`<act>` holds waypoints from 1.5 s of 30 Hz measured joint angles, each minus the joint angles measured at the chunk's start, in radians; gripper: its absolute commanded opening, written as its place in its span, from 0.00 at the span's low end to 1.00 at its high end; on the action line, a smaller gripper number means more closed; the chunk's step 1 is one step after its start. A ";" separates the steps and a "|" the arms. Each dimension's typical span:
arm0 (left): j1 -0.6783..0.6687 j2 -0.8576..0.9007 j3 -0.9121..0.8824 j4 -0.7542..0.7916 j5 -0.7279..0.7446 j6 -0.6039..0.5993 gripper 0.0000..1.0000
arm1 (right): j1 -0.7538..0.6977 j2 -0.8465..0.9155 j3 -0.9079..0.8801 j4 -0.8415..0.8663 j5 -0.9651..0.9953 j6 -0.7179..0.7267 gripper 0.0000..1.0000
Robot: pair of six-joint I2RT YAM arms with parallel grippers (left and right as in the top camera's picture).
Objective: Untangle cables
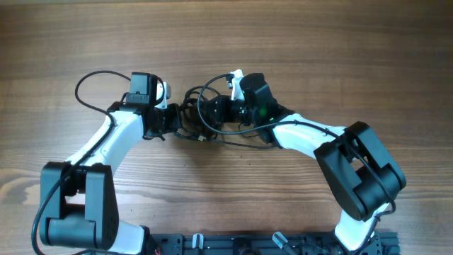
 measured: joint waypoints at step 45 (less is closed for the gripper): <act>0.000 0.001 -0.001 0.003 -0.002 0.000 0.04 | 0.029 0.099 0.003 0.087 0.182 0.394 0.08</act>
